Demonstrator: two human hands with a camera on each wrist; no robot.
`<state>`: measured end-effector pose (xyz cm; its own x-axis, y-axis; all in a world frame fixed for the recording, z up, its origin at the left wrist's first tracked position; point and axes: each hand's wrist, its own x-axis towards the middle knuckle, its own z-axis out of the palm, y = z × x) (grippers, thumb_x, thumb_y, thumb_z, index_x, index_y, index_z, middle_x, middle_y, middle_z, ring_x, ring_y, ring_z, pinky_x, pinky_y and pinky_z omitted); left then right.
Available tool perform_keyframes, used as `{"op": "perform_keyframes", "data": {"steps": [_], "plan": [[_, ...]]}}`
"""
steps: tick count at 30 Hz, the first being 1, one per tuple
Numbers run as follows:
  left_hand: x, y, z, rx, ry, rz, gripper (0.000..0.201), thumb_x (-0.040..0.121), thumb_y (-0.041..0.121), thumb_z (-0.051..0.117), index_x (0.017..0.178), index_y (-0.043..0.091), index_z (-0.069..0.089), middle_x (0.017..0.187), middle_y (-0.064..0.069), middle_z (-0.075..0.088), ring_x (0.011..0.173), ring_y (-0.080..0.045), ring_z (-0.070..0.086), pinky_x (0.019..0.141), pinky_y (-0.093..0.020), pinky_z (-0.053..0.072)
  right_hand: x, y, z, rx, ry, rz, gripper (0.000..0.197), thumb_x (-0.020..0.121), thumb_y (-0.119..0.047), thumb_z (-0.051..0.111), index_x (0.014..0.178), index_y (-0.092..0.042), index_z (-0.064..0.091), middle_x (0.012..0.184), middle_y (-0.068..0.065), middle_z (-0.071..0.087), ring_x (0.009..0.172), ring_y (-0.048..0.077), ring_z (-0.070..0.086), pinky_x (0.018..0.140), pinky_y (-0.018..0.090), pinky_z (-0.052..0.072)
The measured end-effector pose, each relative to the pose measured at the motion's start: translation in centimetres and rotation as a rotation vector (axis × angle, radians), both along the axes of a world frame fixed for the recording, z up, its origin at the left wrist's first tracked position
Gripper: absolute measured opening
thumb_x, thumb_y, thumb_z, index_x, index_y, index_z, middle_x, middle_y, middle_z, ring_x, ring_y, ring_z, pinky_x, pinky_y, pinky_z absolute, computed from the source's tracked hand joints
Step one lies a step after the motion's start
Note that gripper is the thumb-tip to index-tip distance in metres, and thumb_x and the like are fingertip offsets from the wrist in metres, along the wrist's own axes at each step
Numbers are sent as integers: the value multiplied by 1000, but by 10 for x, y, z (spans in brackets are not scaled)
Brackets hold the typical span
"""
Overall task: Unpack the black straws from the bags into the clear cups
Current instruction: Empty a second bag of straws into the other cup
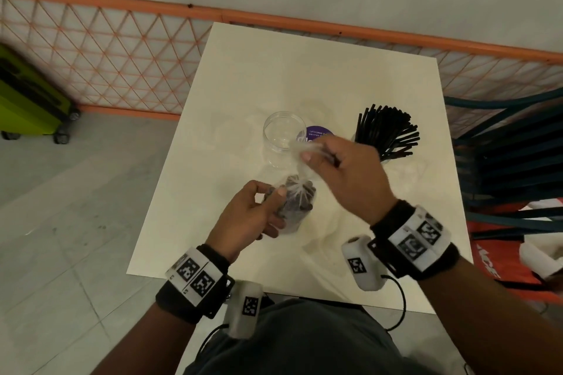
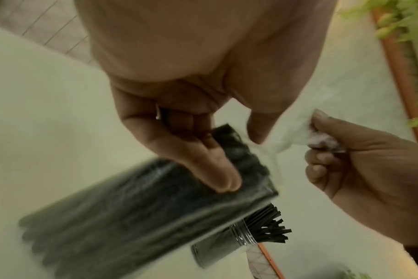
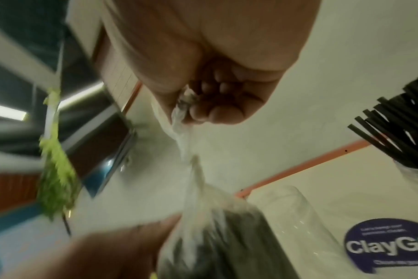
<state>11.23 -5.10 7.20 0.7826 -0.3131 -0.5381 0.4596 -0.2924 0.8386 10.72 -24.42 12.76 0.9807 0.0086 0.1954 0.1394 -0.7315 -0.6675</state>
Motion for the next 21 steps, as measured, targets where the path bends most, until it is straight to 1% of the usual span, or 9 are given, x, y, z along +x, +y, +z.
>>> {"op": "perform_keyframes", "data": {"steps": [1, 4, 7, 9, 11, 14, 17, 19, 21], "plan": [[-1, 5, 2, 43, -56, -9, 43, 85, 60, 63, 101, 21, 60, 66, -6, 74, 54, -14, 64, 56, -26, 45, 2, -4, 8, 53, 16, -21, 22, 94, -38, 58, 75, -28, 54, 55, -11, 45, 51, 4, 44, 51, 20, 35], [-2, 15, 6, 95, -213, 55, 46, 82, 65, 63, 80, 19, 62, 47, 3, 58, 44, -12, 49, 59, -31, 41, 2, -10, 30, 143, 94, 22, 30, 93, -41, 56, 73, -19, 55, 60, 0, 54, 56, 21, 54, 54, 39, 48], [3, 21, 10, -23, -321, 202, 44, 83, 54, 64, 74, 12, 56, 54, 5, 43, 52, -13, 37, 60, -36, 33, -2, -9, 40, 189, 166, 102, 32, 92, -41, 56, 83, -12, 65, 67, 8, 63, 62, 27, 60, 58, 45, 52], [6, 19, 14, -50, -386, 194, 24, 85, 45, 65, 80, 23, 58, 66, 5, 50, 61, -16, 44, 62, -40, 39, -4, -6, 43, 190, 174, 133, 29, 91, -40, 57, 87, -13, 68, 68, 3, 65, 63, 23, 61, 58, 43, 52], [9, 15, 18, -39, -426, 134, 15, 85, 40, 64, 97, 30, 62, 80, 11, 59, 71, -12, 55, 67, -34, 47, -5, -4, 44, 210, 175, 126, 29, 90, -39, 57, 88, -12, 68, 68, 1, 64, 62, 20, 60, 58, 42, 52], [10, 5, 19, -17, -500, 74, 28, 83, 33, 64, 110, 34, 59, 99, 12, 61, 83, -8, 60, 68, -20, 47, -4, -5, 45, 213, 173, 113, 29, 91, -39, 58, 87, -12, 68, 67, 7, 66, 62, 23, 60, 57, 43, 51], [9, 0, 17, -42, -515, 41, 43, 80, 28, 65, 120, 39, 54, 115, 11, 60, 100, -11, 59, 79, -26, 49, -2, -5, 45, 227, 167, 94, 23, 92, -34, 60, 88, -13, 68, 68, -1, 67, 63, 21, 63, 58, 41, 54], [8, 0, 15, -51, -513, 11, 54, 79, 35, 66, 129, 39, 48, 126, 11, 57, 112, -9, 55, 87, -26, 46, -1, -5, 43, 224, 150, 87, 17, 94, -29, 61, 88, -14, 67, 66, -7, 65, 62, 13, 61, 57, 35, 52], [6, 1, 13, -61, -510, 5, 61, 77, 48, 65, 133, 39, 45, 132, 11, 55, 119, -7, 52, 88, -24, 43, 0, -4, 41, 215, 134, 88, 15, 94, -26, 62, 87, -13, 67, 65, -11, 63, 60, 6, 59, 58, 28, 50]]}}
